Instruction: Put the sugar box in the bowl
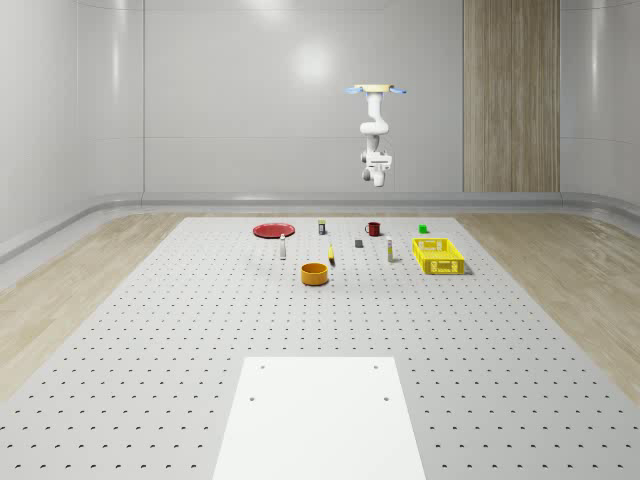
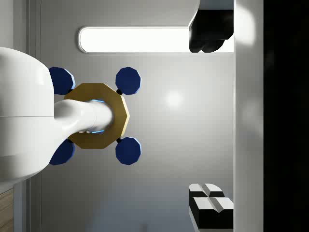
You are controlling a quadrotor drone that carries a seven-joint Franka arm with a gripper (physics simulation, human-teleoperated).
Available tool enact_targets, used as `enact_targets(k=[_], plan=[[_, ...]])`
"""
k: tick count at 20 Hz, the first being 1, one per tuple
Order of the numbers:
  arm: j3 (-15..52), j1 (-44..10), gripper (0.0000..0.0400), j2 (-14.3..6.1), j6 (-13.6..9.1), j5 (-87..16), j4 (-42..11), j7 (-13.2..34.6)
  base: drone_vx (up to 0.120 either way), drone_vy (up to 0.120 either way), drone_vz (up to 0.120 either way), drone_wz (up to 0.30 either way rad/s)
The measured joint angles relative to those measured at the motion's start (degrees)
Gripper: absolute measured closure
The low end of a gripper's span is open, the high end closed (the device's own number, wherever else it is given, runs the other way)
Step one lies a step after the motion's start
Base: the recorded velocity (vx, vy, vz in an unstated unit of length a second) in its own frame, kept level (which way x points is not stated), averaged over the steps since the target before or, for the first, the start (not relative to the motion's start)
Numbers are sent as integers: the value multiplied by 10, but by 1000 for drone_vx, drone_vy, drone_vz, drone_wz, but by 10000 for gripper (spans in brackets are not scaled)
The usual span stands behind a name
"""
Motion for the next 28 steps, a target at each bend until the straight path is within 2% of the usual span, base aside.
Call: enact_targets(k=[6, 12, 18, 28], plan=[[1, -2, 0, 14, -56, 1, 73, -1, 0, 0, 0, 0], [1, -3, 0, 37, -93, 1, 135, -1, 0, 0, 0, 0], [2, -3, 0, 47, -107, 1, 162, -2, 0, 0, 0, 0], [2, -4, 0, 48, -109, 1, 169, -2, 0, 0, 0, 0]])
